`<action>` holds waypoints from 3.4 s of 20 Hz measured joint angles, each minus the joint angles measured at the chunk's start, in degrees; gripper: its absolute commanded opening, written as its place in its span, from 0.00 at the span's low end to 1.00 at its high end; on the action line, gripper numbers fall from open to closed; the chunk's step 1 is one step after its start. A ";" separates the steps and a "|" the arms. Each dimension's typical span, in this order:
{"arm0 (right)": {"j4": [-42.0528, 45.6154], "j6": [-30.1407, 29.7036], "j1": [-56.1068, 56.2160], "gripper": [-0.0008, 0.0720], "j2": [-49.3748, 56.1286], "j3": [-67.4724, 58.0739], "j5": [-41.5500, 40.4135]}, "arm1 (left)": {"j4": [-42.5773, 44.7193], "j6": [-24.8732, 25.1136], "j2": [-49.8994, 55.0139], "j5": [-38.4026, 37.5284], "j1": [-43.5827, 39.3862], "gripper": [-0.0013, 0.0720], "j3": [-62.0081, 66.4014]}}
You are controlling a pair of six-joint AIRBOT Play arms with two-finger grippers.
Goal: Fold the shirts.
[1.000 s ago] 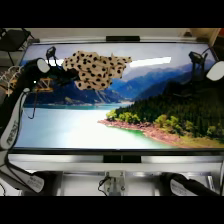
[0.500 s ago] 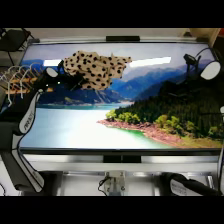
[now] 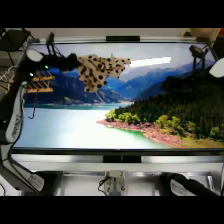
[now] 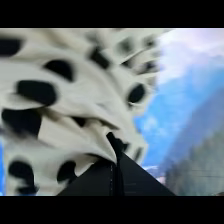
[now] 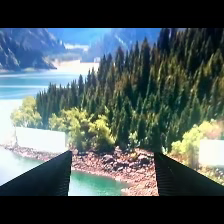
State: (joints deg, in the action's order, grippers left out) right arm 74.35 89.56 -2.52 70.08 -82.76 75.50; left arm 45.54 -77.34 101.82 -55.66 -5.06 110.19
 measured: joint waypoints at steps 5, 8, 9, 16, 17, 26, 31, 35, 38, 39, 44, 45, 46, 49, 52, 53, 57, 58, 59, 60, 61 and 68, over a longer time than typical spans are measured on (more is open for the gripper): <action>11.08 -0.35 -0.02 0.88 -9.99 -12.46 -0.55 | -0.46 6.54 -22.97 -1.40 -6.19 0.08 1.86; 17.70 -0.24 -0.07 0.88 -16.41 -18.60 -1.68 | 3.21 3.56 -31.23 -2.05 -13.05 0.08 2.01; 19.17 -0.15 -0.07 0.88 -18.47 -19.82 -1.57 | 5.51 1.73 -32.50 -2.27 -15.89 0.08 1.46; 20.87 0.83 -0.07 0.88 -23.61 -19.58 12.96 | 17.33 -11.17 -26.47 2.93 -34.10 0.14 -14.14; 19.85 1.33 -0.07 0.88 -23.63 -17.73 15.04 | 17.55 -12.15 -23.91 4.37 -36.06 0.50 -15.89; 6.12 -0.57 0.00 0.96 -15.47 6.71 12.57 | 23.26 -16.09 -16.35 -18.56 -26.16 0.88 -13.90; 3.32 -6.03 0.00 0.96 -3.02 10.01 10.54 | 29.35 -17.18 -28.59 -31.54 -14.36 0.88 -24.37; 1.29 -9.07 0.00 0.96 5.86 10.64 9.03 | 24.90 -20.57 -37.24 -27.36 -14.21 0.88 -45.44; -0.33 -11.02 0.50 0.96 10.49 10.80 7.82 | 16.90 -22.58 -39.58 -17.59 -17.66 0.88 -58.88; -0.76 -11.52 1.07 0.96 11.80 10.82 7.23 | 14.53 -22.84 -39.56 -13.81 -18.99 0.87 -61.79; -1.68 -13.77 4.85 0.96 17.07 10.86 3.72 | 6.58 -23.89 -35.63 0.57 -24.22 0.81 -68.54; -1.86 -14.05 5.42 0.96 17.97 10.84 3.32 | 5.62 -24.00 -34.62 2.08 -24.70 0.58 -69.00; -2.10 -14.32 5.75 0.96 18.82 10.84 3.32 | 5.03 -24.04 -33.81 3.28 -25.05 0.28 -69.33; -3.21 -14.80 6.27 0.57 21.05 10.84 2.47 | 3.89 -23.30 -32.48 5.77 -25.64 0.08 -69.70; -5.92 -15.04 6.49 0.12 22.16 10.84 2.12 | 4.04 -19.87 -32.20 6.38 -25.75 0.08 -67.63; -6.78 -15.28 6.51 0.12 22.12 10.69 2.14 | 5.27 -19.04 -32.35 5.68 -25.44 0.08 -65.94; -8.35 -17.62 6.60 0.11 16.39 6.27 2.69 | 17.62 -16.24 -35.06 -3.96 -22.38 0.08 -49.96; -8.24 -18.25 6.58 0.11 13.81 3.93 3.02 | 21.51 -15.74 -36.00 -7.56 -21.46 0.08 -43.58; -7.98 -18.71 6.58 0.11 10.95 1.14 3.45 | 24.70 -15.41 -36.83 -10.75 -20.65 0.08 -36.96; -7.96 -19.10 6.60 0.11 7.45 -2.38 3.30 | 27.36 -15.19 -37.70 -13.53 -20.02 0.08 -29.31; -8.02 -19.34 6.60 0.11 3.82 -5.99 3.08 | 29.18 -15.19 -38.47 -16.04 -19.71 0.08 -21.66; -9.66 -14.25 6.60 0.11 -20.13 -22.40 0.00 | 35.06 -20.70 -44.87 -19.32 -21.27 0.08 10.05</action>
State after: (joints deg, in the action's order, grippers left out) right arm 64.69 75.31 4.08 49.95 -105.16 75.50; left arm 80.60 -98.04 56.95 -74.98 -26.33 120.25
